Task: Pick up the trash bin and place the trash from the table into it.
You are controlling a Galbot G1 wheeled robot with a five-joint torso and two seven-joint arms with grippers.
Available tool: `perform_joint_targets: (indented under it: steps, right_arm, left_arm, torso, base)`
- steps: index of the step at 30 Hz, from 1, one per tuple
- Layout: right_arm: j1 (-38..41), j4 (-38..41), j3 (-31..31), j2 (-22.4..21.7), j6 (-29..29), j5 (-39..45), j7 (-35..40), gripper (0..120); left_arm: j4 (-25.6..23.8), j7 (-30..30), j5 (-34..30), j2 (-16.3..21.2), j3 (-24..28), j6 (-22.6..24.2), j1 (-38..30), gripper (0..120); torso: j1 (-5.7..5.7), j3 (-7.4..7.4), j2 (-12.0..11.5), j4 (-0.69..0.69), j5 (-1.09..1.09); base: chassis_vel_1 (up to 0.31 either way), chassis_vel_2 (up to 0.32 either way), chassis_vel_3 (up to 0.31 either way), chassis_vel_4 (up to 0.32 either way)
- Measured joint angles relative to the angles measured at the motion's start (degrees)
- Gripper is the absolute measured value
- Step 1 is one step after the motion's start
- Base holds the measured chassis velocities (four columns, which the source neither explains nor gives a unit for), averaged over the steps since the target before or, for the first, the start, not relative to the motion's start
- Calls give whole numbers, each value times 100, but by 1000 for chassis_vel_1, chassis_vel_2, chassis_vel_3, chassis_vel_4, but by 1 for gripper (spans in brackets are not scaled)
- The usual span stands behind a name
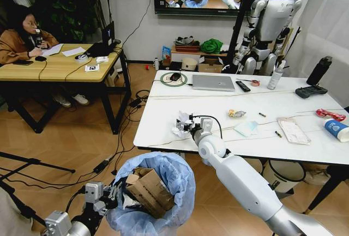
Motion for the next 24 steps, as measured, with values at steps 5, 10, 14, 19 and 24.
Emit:
perform_joint_targets:
  steps: [5,10,14,19,24]
  right_arm:
    - [-19,-80,30,-3,-11,-71,-5,100]
    - [-21,-134,54,16,-30,-75,-8,100]
    - [-11,-218,40,57,-30,-75,-30,100]
    - [14,-321,30,93,-16,-86,-112,100]
    - [71,-441,23,130,45,-92,-231,100]
  left_arm:
    - [1,1,-11,2,2,-3,-5,0]
    - [1,2,-20,5,4,-5,-11,0]
    - [2,4,-23,1,9,-5,-20,0]
    - [1,6,-23,-4,10,-6,-17,0]
    - [0,8,-23,-11,10,-7,-15,0]
  torso:
    - [0,0,0,0,0]
    - [0,0,0,0,0]
    - [0,0,0,0,0]
    - [0,0,0,0,0]
    - [1,0,0,0,-1]
  base:
    - [0,0,0,0]
    - [0,0,0,0]
    - [0,0,0,0]
    - [0,0,0,0]
    - [0,0,0,0]
